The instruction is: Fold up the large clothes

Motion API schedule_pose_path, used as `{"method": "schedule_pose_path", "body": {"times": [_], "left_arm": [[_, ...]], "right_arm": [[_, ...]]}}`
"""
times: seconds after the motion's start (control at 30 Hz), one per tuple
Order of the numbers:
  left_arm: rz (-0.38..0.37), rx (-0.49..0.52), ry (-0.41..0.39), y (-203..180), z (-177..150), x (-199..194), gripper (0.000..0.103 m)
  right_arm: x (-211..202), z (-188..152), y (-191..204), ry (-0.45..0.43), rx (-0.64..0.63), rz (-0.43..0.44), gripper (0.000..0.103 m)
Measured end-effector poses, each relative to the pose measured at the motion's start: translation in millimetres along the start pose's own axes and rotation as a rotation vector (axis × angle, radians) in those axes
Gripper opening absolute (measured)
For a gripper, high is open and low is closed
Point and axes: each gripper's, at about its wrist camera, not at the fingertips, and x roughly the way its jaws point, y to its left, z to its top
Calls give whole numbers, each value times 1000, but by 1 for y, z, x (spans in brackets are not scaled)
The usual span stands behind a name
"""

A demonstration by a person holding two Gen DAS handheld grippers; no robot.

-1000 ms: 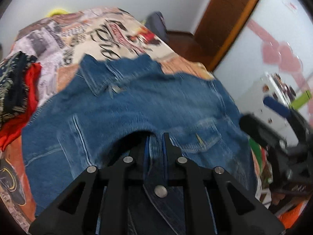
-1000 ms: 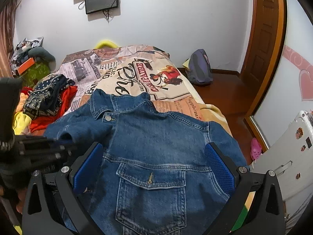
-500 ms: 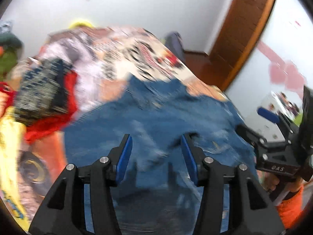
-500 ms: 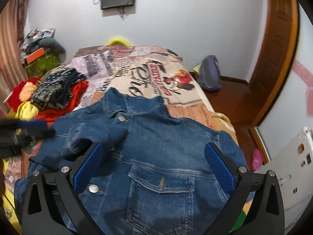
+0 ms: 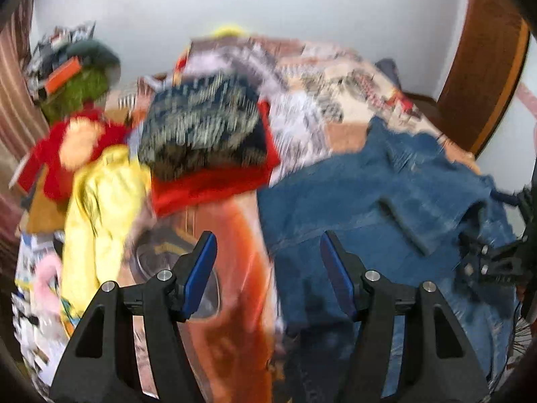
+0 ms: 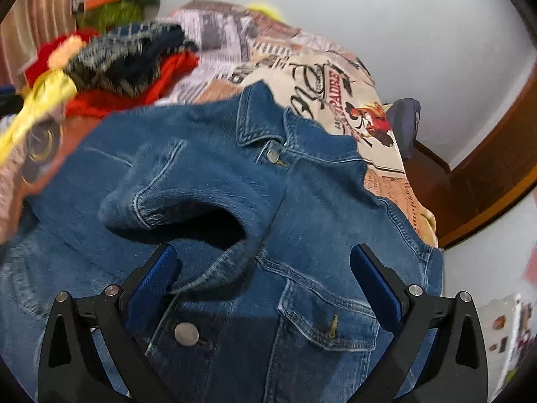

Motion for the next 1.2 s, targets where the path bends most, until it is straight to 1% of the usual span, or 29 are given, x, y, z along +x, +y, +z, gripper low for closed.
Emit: {"method": "schedule_pose_path", "body": {"times": [0.13, 0.2, 0.27, 0.33, 0.4, 0.5, 0.6, 0.63, 0.67, 0.7, 0.73, 0.87, 1.0, 1.13, 1.2], "left_arm": [[-46, -51, 104, 4, -22, 35, 63], [-60, -60, 135, 2, -31, 47, 63], [-69, -52, 160, -4, -37, 57, 63], [-68, -31, 178, -12, -43, 64, 63], [-60, -9, 191, -17, -47, 69, 63], [-40, 29, 198, -25, -52, 76, 64], [-17, 61, 178, -30, -53, 75, 66], [-8, 72, 169, -33, -54, 74, 67], [-3, 77, 164, -33, -54, 73, 69], [1, 83, 161, -34, -53, 74, 69], [5, 86, 156, -34, -54, 75, 70], [1, 57, 158, -27, -55, 78, 78], [-29, 19, 179, -18, -54, 82, 78], [-29, 10, 180, -18, -55, 82, 79], [-24, 12, 176, -19, -55, 82, 79]], "right_arm": [[8, 11, 12, -4, -34, -26, 102], [15, 19, 15, 2, -28, -47, 102], [18, 25, 15, 3, -11, -48, 101], [20, 31, 9, 4, 28, -43, 101], [17, 35, -4, -14, 84, -45, 101], [9, 34, -37, -45, 202, -79, 101], [6, 25, -74, -41, 330, -47, 101], [7, 20, -82, -34, 359, -19, 101], [9, 11, -94, -17, 407, 32, 101], [10, 6, -98, -15, 430, 67, 101], [13, -4, -104, -5, 463, 77, 101], [20, -32, -113, 25, 529, 94, 101], [21, -50, -122, 48, 565, 116, 101], [24, -61, -127, 63, 592, 133, 101], [25, -68, -134, 58, 658, 177, 101]]}}
